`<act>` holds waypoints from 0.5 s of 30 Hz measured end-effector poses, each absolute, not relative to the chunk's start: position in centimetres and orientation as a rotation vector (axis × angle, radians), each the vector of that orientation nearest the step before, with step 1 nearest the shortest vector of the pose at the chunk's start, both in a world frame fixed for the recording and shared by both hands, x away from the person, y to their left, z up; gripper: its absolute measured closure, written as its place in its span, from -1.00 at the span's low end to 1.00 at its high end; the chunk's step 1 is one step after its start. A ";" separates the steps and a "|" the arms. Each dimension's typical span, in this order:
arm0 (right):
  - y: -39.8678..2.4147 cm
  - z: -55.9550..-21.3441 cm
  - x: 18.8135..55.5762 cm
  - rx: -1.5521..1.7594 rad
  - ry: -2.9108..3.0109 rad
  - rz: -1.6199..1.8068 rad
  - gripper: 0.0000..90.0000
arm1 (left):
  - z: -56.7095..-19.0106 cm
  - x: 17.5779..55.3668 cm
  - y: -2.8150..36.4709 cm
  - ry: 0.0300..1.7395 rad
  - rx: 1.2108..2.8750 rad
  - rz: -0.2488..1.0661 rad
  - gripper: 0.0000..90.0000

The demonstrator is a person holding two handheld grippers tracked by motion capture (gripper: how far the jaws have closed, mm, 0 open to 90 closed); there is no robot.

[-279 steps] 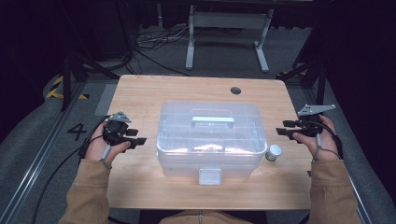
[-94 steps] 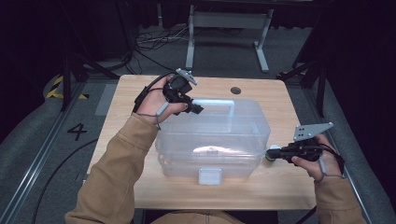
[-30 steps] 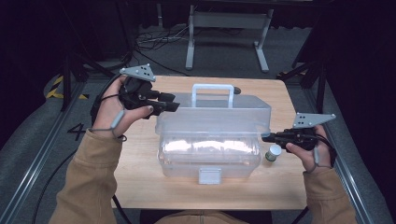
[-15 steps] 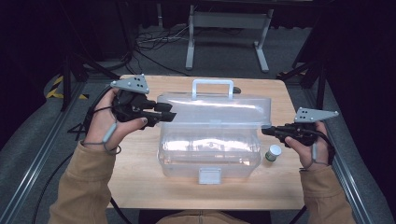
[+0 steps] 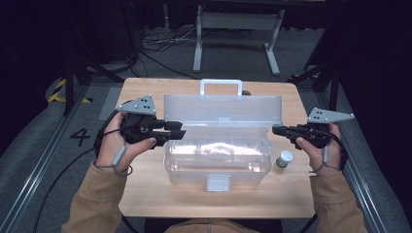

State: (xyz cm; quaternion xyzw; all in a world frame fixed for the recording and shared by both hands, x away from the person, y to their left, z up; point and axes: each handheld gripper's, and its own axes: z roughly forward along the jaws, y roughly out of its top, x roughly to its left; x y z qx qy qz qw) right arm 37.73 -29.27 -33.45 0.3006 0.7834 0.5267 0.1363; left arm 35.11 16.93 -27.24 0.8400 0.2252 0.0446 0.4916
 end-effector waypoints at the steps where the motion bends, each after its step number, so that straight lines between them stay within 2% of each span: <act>1: -29.3 -33.4 37.7 0.870 2.263 1.525 1.00 | -27.6 35.1 17.0 0.552 2.034 0.112 0.54; 8: -29.2 -33.3 37.8 0.890 2.236 1.540 1.00 | -29.6 35.3 17.0 0.588 2.015 0.138 0.58; 15: -29.2 -33.4 37.8 0.896 2.227 1.553 1.00 | -31.2 35.9 17.1 0.642 2.002 0.220 0.66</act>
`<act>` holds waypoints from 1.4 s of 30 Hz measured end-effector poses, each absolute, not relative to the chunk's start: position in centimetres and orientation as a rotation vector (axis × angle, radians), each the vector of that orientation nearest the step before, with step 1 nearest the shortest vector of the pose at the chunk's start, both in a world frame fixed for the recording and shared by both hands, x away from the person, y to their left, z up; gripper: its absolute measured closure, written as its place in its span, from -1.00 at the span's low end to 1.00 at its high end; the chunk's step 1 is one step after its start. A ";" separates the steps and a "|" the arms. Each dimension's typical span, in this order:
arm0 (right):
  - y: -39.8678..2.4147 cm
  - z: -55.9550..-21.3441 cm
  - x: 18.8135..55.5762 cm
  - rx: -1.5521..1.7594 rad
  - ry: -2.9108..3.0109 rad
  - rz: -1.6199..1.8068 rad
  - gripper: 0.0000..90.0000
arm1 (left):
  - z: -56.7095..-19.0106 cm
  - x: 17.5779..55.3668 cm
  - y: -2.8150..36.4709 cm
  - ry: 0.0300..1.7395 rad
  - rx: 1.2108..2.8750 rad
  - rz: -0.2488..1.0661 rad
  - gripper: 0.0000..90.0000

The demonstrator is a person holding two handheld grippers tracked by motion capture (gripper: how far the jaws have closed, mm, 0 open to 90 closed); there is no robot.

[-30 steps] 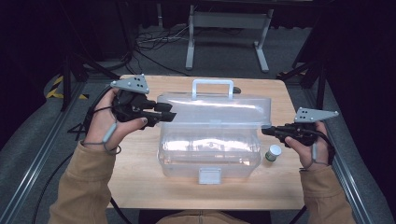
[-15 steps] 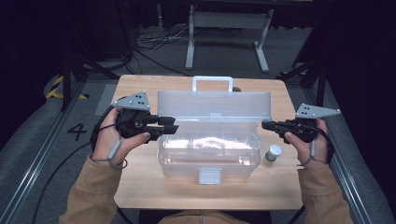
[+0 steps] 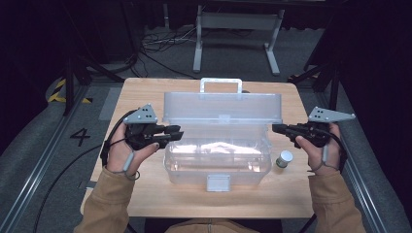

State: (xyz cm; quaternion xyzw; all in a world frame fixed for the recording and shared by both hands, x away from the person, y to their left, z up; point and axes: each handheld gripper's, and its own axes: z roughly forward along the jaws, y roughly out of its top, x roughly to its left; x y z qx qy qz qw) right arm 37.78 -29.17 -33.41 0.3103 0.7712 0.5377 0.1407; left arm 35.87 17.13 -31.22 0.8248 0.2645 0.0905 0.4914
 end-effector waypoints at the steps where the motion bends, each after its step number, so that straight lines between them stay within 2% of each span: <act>1: -29.2 -33.4 37.8 0.897 2.227 1.554 1.00 | -31.4 36.0 17.2 0.648 1.996 0.220 0.68; 12: -29.1 -33.6 37.7 0.893 2.234 1.554 1.00 | -33.9 37.7 18.6 0.796 1.926 0.302 0.79; 22: -28.9 -33.7 37.6 0.885 2.242 1.547 1.00 | -34.3 38.2 19.0 0.810 1.898 0.317 0.96; 28: -29.2 -33.9 37.3 0.900 2.273 1.465 0.97 | -34.3 38.5 18.9 0.809 1.897 0.314 0.98; 32: -29.6 -34.0 37.1 0.918 2.261 1.473 0.87 | -34.3 38.8 18.9 0.803 1.902 0.311 0.98; 36: -29.6 -34.1 37.1 0.890 2.230 1.478 0.59 | -34.3 38.9 18.9 0.798 1.906 0.307 0.98; 39: -29.5 -34.3 37.5 0.946 2.213 1.476 0.27 | -34.2 38.9 18.9 0.798 1.910 0.319 0.98; 42: -29.5 -34.5 37.5 0.985 2.209 1.351 0.30 | -34.1 38.9 19.0 0.797 1.913 0.316 0.99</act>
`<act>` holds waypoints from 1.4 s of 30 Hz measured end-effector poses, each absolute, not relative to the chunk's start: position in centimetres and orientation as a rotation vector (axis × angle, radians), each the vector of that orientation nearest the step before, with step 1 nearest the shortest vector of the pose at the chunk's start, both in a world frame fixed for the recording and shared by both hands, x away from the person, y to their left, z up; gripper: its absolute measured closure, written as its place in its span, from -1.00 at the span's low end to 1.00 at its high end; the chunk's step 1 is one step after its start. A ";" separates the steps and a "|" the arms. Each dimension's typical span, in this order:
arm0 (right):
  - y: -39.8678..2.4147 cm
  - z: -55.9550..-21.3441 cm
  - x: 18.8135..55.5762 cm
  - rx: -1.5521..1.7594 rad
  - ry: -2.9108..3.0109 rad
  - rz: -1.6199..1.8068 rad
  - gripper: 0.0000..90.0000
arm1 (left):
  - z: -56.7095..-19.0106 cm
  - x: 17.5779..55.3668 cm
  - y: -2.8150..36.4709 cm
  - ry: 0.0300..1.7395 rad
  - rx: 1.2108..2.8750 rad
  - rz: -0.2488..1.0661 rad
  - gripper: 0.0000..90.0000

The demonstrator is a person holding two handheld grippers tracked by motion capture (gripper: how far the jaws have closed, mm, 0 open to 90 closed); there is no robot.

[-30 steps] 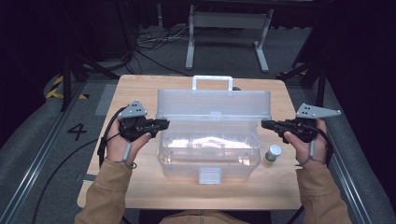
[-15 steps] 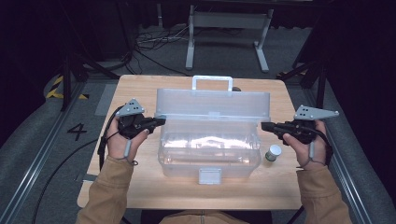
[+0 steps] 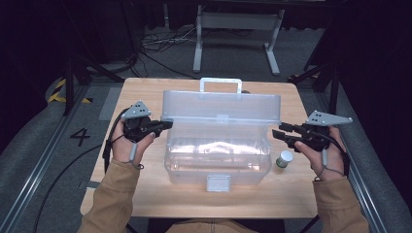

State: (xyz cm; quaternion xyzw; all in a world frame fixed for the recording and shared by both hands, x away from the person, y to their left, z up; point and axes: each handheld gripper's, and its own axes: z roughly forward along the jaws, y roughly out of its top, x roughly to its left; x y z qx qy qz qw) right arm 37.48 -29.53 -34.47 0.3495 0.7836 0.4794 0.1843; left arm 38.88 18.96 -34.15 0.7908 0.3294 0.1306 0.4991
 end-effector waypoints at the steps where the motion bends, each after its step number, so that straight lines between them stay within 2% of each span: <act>1: -29.5 -34.4 37.3 1.021 2.205 1.307 0.25 | -34.1 38.9 19.0 0.796 1.914 0.317 0.98; 2: -29.5 -34.3 37.2 1.038 2.193 1.294 0.16 | -34.1 38.9 18.9 0.795 1.914 0.318 0.99; 3: -29.5 -34.3 37.2 1.026 2.187 1.268 -0.07 | -34.1 38.9 18.9 0.795 1.910 0.323 0.98; 5: -29.5 -34.2 37.1 1.017 2.178 1.228 -0.09 | -34.1 38.9 18.9 0.795 1.910 0.321 0.98; 8: -29.5 -34.3 37.3 0.997 2.179 1.283 -0.25 | -34.1 38.9 18.9 0.796 1.912 0.322 0.98; 19: -27.9 -34.0 36.6 0.872 2.061 1.281 -0.24 | -34.0 39.1 18.9 0.793 1.914 0.318 0.98; 32: -25.7 -34.4 37.1 0.969 1.844 1.340 -0.26 | -34.0 39.0 18.9 0.793 1.921 0.315 0.98; 37: -25.4 -34.4 37.2 0.971 1.768 1.337 -0.22 | -34.0 39.0 18.9 0.792 1.923 0.316 0.98; 42: -24.9 -34.3 37.1 0.952 1.722 1.318 -0.09 | -34.0 38.8 18.9 0.791 1.929 0.307 0.97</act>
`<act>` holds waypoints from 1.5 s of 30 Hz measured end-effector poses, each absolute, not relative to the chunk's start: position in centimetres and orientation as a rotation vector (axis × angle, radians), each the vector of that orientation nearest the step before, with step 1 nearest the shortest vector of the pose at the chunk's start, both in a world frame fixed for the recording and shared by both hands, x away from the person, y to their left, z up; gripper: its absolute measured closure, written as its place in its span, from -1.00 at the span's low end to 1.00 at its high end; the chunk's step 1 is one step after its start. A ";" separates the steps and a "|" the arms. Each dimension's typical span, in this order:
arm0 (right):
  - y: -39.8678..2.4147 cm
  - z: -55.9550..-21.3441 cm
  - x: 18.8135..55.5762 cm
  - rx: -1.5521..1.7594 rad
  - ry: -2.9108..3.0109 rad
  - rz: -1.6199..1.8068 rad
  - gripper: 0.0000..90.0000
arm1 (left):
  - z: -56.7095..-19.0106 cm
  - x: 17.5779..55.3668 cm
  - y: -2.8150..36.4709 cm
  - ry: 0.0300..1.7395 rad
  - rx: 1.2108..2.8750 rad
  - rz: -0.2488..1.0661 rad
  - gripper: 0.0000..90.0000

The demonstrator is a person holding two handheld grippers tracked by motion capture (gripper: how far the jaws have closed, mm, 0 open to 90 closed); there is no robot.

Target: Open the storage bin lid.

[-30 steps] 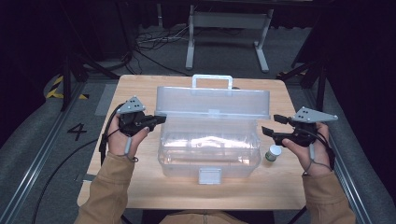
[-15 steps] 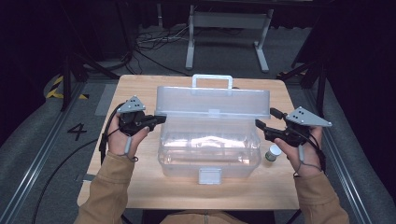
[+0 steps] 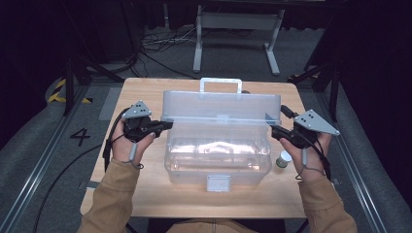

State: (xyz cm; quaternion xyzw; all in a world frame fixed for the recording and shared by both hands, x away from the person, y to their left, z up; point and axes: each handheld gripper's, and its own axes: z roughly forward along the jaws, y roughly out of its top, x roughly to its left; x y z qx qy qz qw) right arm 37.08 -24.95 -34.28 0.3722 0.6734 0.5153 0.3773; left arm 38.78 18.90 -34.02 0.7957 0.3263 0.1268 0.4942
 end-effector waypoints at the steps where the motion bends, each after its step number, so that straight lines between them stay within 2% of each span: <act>1: -24.9 -34.3 37.1 0.952 1.722 1.318 -0.09 | -34.0 38.8 18.9 0.791 1.929 0.307 0.95; 7: -24.8 -34.1 37.1 0.936 1.696 1.314 0.05 | -33.8 38.2 19.3 0.795 1.944 0.308 0.88; 9: -24.8 -34.0 37.3 0.949 1.706 1.315 0.16 | -33.8 37.9 19.4 0.785 1.961 0.291 0.83; 15: -24.6 -33.6 37.5 0.946 1.717 1.267 0.17 | -33.8 36.9 19.6 0.772 2.005 0.281 0.74; 19: -24.4 -33.3 38.1 0.955 1.691 1.298 0.28 | -33.8 35.9 19.8 0.764 2.016 0.272 0.72; 25: -24.1 -33.0 38.6 0.999 1.642 1.303 0.34 | -34.0 34.8 20.0 0.748 2.048 0.252 0.70; 35: -22.8 -32.4 39.1 0.985 1.539 1.270 0.34 | -34.1 33.6 20.5 0.722 2.064 0.189 0.64; 41: -22.6 -32.2 39.6 1.018 1.492 1.250 0.54 | -34.7 33.3 20.6 0.711 2.100 0.122 0.57; 45: -22.5 -32.0 39.9 1.032 1.478 1.246 0.57 | -35.2 33.2 20.2 0.687 2.146 0.079 0.55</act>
